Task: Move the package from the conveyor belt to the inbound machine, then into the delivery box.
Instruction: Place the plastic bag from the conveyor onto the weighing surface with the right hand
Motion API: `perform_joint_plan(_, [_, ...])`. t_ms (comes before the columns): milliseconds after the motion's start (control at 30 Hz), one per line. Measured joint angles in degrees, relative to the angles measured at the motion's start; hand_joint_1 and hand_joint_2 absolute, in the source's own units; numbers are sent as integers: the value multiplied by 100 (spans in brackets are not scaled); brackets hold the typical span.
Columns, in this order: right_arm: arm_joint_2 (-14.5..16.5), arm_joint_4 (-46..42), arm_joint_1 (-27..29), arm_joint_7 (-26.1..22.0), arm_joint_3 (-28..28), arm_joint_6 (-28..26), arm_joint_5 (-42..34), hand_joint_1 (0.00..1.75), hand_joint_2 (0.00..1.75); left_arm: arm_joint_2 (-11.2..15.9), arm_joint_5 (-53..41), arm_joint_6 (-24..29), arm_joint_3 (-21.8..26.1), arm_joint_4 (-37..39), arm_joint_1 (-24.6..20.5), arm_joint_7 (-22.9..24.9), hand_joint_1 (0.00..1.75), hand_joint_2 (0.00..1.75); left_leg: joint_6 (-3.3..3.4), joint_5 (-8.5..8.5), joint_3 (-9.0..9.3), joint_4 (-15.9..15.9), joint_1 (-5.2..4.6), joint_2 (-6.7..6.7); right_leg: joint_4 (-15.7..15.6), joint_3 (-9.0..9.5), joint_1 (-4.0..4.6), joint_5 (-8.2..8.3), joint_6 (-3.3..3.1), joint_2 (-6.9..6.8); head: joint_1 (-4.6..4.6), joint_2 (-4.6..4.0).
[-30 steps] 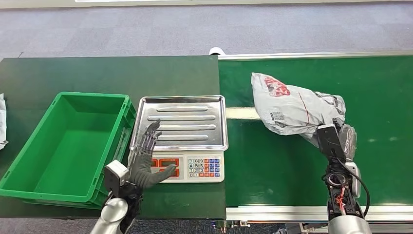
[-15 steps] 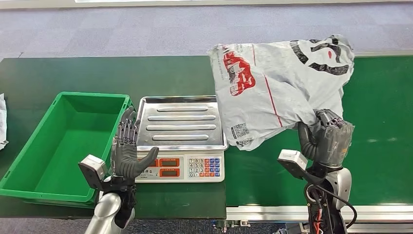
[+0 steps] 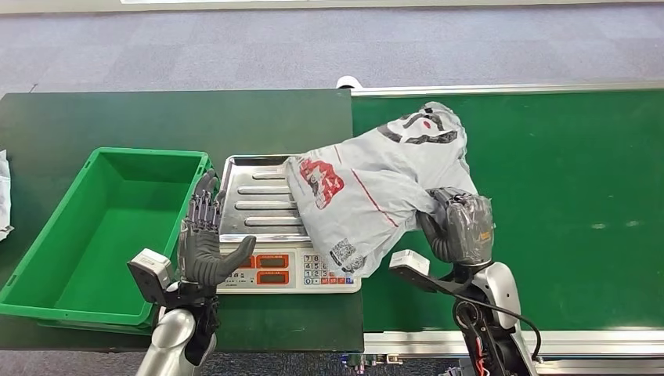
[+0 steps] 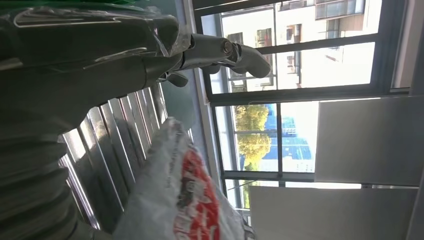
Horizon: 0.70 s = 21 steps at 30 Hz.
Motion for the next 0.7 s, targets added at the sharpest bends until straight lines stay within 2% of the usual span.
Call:
perform_joint_plan(200, [-196,411,-185,-193,418,277,-378,175,175,20,-127,-52,-4,0,8,5,0,175,0,0,0,0,0,0,0,-2,0,0,0,0,-1,0])
perform_joint_plan(500, [-267,456,-293,-1018,882,609,-1499,175,175,20,-180,-116,-34,4,-4,22,0,175,0,0,0,0,0,0,0,-3,0,0,0,0,0,0])
perform_joint_plan(700, [-253,231,-306,-1091,1113,1015,-1873,174,175,18,-180,-117,-34,4,-4,23,0,175,0,0,-1,0,0,0,0,-2,0,0,0,0,1,0])
